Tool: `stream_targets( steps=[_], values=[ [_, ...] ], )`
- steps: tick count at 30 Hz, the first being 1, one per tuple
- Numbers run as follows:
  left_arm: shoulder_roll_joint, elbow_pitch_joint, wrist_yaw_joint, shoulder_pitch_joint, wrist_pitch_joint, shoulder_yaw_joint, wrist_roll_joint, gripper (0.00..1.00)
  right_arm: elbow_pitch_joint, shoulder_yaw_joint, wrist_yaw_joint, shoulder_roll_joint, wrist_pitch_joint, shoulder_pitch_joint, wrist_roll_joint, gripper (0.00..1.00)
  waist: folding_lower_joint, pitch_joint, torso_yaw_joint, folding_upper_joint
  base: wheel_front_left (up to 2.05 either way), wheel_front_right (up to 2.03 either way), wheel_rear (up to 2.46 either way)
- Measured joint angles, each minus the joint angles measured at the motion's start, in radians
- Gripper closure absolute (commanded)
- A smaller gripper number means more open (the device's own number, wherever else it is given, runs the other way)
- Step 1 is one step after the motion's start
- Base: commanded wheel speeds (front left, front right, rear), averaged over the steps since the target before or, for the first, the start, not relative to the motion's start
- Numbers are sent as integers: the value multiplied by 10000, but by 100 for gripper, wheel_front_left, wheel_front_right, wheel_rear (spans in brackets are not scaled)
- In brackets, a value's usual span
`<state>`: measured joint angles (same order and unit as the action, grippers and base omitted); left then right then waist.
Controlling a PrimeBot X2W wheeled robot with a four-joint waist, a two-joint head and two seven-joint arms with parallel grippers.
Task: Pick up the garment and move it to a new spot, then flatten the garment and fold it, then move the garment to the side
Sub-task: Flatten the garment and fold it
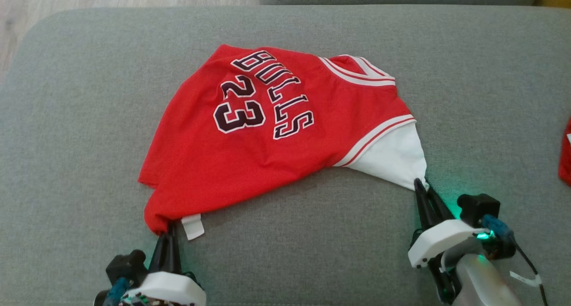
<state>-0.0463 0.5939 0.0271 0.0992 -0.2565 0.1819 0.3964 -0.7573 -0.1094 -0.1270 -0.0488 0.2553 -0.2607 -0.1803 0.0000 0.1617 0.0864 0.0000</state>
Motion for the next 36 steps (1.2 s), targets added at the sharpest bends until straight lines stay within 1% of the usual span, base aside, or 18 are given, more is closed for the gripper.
stream_targets(
  steps=[4, 7, 10, 12, 14, 16, 17, 18, 22, 23, 27, 30, 34, 36],
  values=[
    [2, -79, -6, 0, 0, 8, -4, 100, 121, -79, 0, 6, 0, 37, -531, 100, 1, -102, -23, 0, 0, 0, 0],
    [2, -372, 36, 5, 0, -163, -251, 100, 953, -171, 0, 0, -2, 83, -991, 100, -1, -279, -53, 0, 0, 0, 0],
    [21, -591, 102, 84, 0, -600, -508, 100, 1858, -575, 0, -4, -2, 75, -2454, 100, 0, -556, -88, 0, 0, 0, 0],
    [-40, -790, 249, 279, 0, -918, -761, 100, 2364, -754, 0, -13, -2, 32, -3185, 100, -1, -789, -146, 0, 0, 0, 0],
    [-190, -982, 472, 689, 0, -949, -1022, 100, 2857, -1072, 0, -276, 0, -86, -3814, 100, 0, -1050, -210, 0, 0, 0, 0],
    [-487, -1304, 621, 1289, 0, -945, -1319, 100, 3306, -1363, 0, -702, -2, -482, -4399, 100, -1, -1325, -277, 0, 0, 0, 0],
    [-487, -1304, 621, 1289, 0, -945, -1319, 100, 3306, -1363, 0, -702, -2, -482, -4399, 100, -1, -1325, -277, 0, 0, 0, 0],
    [-708, -1475, 623, 1654, 0, -959, -1475, 100, 3544, -1519, 0, -961, -2, -807, -4614, 100, -1, -1445, -318, 0, 0, 0, 0],
    [-1569, -2282, 662, 3322, 81, -1112, -1866, 100, 4293, -1641, 0, -1708, -203, -2735, -5488, 100, -1, -1838, -537, 0, 0, 0, 0],
    [-1825, -2767, 744, 4069, 424, -1101, -1933, 100, 4663, -1626, 0, -1987, -431, -3661, -5764, 100, -1, -2000, -617, 0, 0, 0, 0],
    [-2309, -3793, 882, 5181, 1361, -865, -1916, 100, 5252, -1496, 0, -2406, -993, -4933, -5992, 100, -1, -2213, -691, 0, 0, 0, 0],
    [-2533, -4424, 913, 5712, 2150, -759, -1611, 100, 5480, -1285, 0, -2495, -1486, -5567, -5986, 100, -2, -2203, -645, 0, 0, 0, 0],
    [-2589, -4692, 955, 6060, 3160, -591, -1151, 100, 5361, -1018, 0, -2487, -2080, -6095, -5754, 100, -1, -1972, -566, 0, 0, 0, 0],
    [-2552, -4529, 848, 6063, 3593, -562, -1055, 100, 5068, -1012, 0, -2518, -2412, -6196, -5371, 100, 0, -1781, -528, 0, 0, 0, 0]
  ],
)
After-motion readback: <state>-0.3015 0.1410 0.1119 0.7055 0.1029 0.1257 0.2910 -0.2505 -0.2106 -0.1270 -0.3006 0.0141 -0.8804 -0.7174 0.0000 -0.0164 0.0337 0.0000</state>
